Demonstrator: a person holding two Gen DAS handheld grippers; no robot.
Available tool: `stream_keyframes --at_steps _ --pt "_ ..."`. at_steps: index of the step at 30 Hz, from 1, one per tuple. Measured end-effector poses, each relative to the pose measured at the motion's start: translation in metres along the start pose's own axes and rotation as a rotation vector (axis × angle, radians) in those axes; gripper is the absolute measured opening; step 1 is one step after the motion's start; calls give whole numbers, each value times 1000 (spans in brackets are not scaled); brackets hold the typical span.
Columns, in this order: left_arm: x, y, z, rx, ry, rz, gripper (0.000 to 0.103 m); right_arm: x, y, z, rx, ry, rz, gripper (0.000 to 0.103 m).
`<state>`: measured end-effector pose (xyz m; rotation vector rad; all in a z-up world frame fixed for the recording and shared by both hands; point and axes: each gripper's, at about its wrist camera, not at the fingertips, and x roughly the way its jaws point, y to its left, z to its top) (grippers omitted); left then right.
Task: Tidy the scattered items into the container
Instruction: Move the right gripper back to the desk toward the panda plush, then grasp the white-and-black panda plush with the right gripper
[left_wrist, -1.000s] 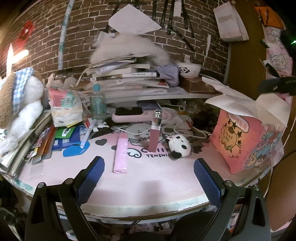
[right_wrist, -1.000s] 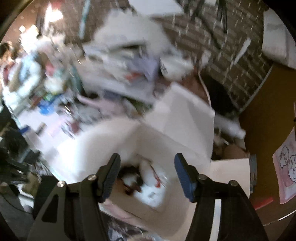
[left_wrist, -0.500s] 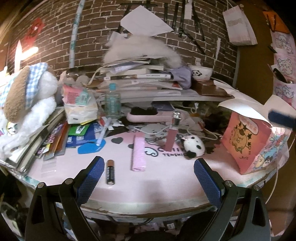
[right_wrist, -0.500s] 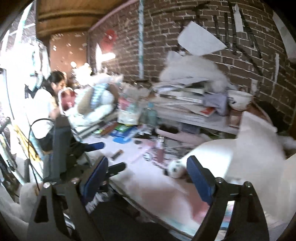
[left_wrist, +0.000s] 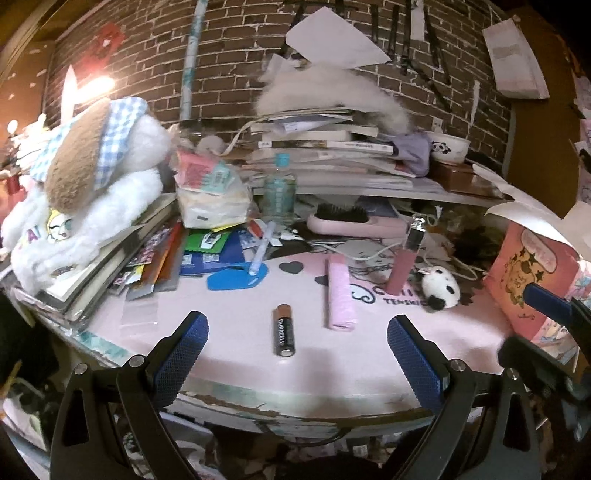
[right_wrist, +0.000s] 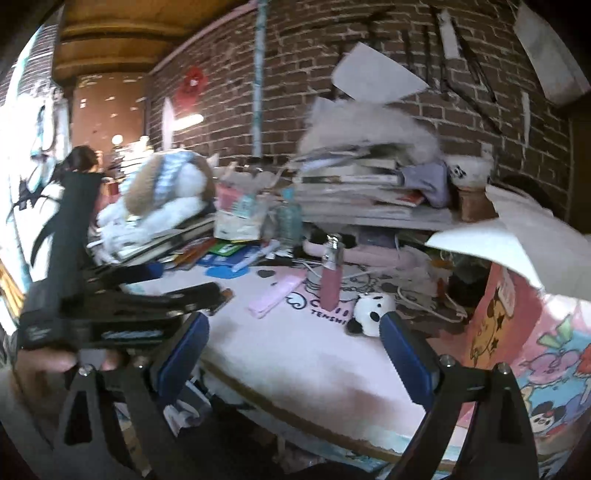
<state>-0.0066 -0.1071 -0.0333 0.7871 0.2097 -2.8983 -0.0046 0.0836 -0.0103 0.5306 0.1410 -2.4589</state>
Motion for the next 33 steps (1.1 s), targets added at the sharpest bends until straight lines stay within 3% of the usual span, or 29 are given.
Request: stream_keyframes --at_steps 13,15,17,33 --pt "2 3 -2 -17 -7 -46 97 67 -11 5 -36 121 -256 88" --pt "3 4 -3 -18 -7 -50 97 77 -16 6 -21 150 -274 72" --pt "3 4 -3 -19 -8 -52 97 89 -21 6 -17 184 -297 67" --pt "7 8 -9 -40 -11 -92 97 139 -38 8 -21 301 -406 66"
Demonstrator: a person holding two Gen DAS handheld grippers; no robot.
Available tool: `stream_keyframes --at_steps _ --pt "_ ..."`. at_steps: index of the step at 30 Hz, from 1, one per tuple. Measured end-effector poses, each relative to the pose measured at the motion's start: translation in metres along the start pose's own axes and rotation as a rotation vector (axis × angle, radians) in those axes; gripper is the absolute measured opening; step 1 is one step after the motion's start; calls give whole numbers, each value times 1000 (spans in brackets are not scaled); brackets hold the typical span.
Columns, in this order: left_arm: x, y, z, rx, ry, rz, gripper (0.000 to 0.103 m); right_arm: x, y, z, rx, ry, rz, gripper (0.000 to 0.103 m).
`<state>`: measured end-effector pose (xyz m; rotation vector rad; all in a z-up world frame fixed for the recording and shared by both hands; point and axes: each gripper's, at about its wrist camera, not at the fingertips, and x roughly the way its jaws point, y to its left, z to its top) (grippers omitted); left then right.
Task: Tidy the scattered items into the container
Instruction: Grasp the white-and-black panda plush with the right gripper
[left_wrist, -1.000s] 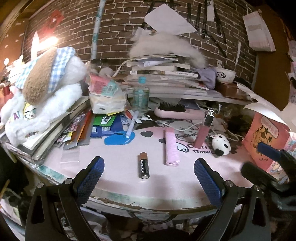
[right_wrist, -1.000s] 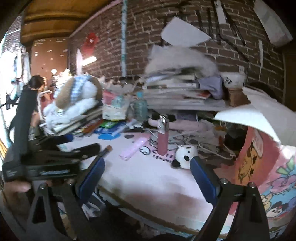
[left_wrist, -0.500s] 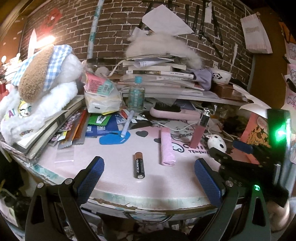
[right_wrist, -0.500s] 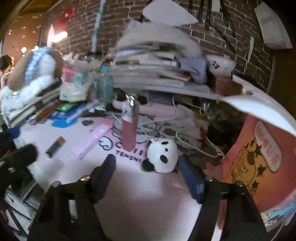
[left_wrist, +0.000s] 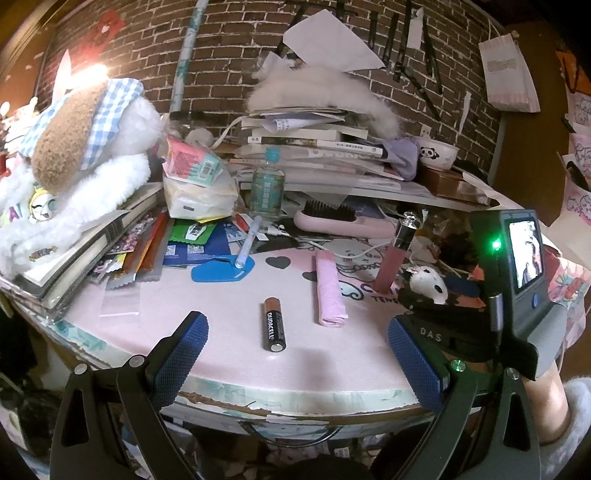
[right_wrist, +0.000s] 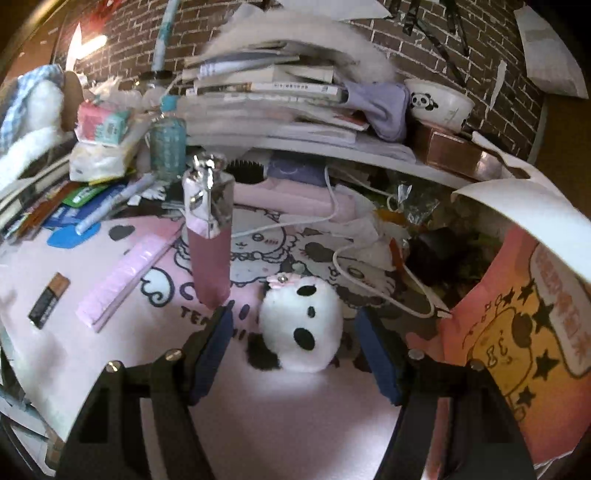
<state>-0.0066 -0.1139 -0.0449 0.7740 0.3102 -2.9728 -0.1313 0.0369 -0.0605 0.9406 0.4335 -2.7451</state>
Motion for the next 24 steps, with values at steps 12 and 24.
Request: stream_keyframes --at_steps 12,24 --pt "-1 0 -1 0 -9 -19 97 1 2 -3 2 -8 22 38" --pt "-4 -8 2 12 -9 -40 97 -20 2 -10 9 -45 81 34"
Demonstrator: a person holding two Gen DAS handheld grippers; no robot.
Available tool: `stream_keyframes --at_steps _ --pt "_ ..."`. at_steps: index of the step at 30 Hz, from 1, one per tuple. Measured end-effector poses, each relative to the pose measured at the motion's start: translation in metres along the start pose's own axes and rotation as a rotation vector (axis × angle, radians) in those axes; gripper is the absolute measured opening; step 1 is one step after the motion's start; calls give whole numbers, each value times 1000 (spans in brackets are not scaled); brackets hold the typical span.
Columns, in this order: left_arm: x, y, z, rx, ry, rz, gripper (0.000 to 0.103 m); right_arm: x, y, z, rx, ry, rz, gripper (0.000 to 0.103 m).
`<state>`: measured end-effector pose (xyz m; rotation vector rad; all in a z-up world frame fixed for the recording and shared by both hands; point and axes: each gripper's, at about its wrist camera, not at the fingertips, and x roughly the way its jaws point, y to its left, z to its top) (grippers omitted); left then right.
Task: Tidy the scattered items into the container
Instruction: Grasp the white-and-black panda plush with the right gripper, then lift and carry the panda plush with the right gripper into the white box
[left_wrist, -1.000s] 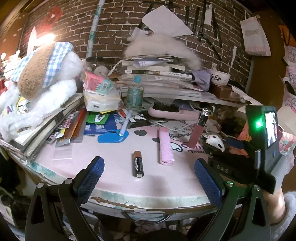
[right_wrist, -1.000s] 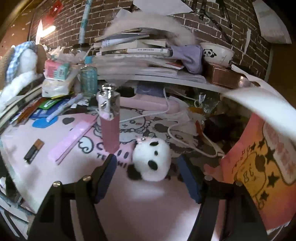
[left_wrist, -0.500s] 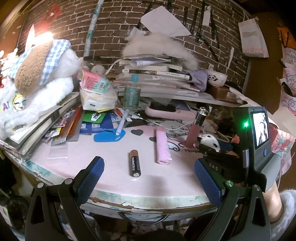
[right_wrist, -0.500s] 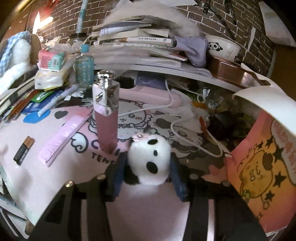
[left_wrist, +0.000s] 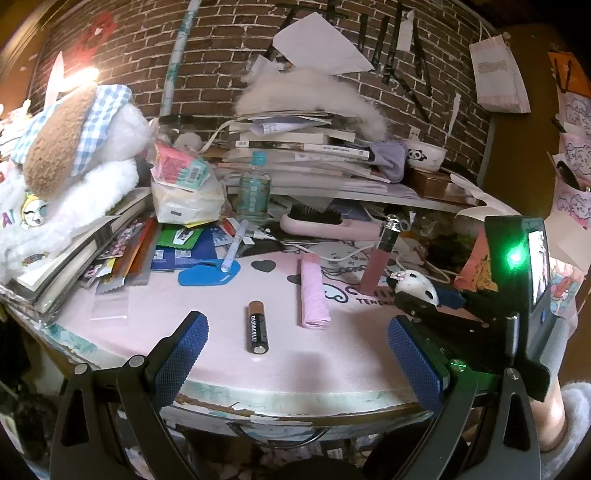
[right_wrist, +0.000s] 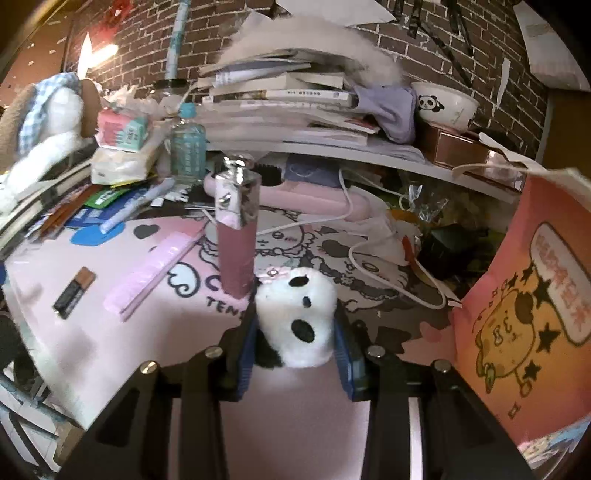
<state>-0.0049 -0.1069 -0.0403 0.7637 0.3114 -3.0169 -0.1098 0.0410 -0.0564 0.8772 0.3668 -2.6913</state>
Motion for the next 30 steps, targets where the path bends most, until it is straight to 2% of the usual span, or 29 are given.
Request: stream_keyframes --at_steps 10,15,21,30 --pt "-11 -12 8 26 -6 -7 97 -42 1 -1 -51 -38 65 34" --pt "-18 -22 14 58 -12 -19 97 -74 -7 6 -69 -75 140 34" --pt "-18 -37 23 89 3 -35 97 -112 -22 18 -85 -113 192 34" --pt "-15 -60 37 116 9 -58 97 -163 -59 42 -98 -165 180 34"
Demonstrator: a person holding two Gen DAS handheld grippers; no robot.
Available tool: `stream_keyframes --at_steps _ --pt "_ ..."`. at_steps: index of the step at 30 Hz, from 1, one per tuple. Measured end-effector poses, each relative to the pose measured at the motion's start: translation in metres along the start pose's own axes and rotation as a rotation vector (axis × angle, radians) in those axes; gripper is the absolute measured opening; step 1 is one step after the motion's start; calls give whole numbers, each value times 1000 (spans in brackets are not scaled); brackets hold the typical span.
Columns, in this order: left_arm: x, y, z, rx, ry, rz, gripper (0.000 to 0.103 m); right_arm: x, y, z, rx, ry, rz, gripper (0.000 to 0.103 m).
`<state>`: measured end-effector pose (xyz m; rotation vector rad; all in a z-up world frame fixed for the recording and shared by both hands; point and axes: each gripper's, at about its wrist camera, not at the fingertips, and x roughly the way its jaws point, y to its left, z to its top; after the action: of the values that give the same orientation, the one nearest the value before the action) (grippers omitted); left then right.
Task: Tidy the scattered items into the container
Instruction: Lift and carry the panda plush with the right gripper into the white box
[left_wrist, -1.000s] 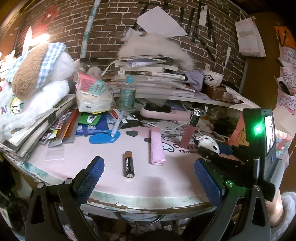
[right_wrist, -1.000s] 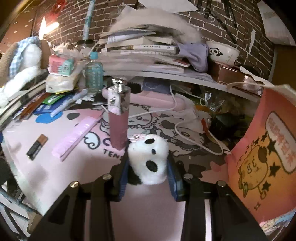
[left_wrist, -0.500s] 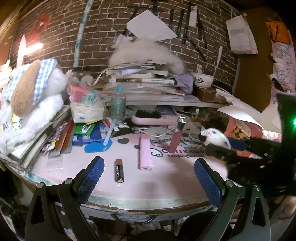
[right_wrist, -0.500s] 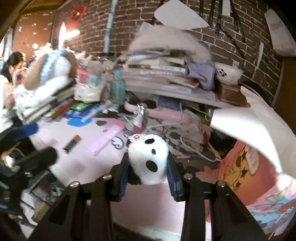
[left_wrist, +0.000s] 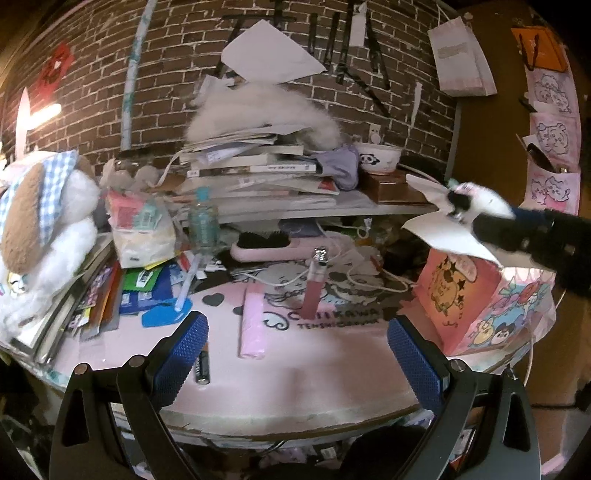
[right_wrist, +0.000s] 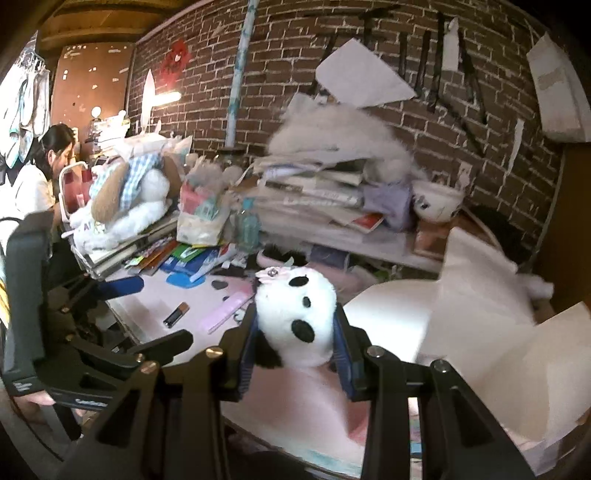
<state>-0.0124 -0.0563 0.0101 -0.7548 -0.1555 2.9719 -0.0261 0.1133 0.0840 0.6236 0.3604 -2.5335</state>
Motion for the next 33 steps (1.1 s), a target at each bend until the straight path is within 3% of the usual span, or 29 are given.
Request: stream_keyframes --at_steps 11,21,33 --pt "4 -12 2 23 17 -10 98 -23 -75 13 52 58 -99 34" --pt "5 -11 1 21 23 -10 98 9 -140 7 93 310 -145 34" --pt "6 -12 -2 23 28 -10 98 54 -159 -20 59 552 -183 34"
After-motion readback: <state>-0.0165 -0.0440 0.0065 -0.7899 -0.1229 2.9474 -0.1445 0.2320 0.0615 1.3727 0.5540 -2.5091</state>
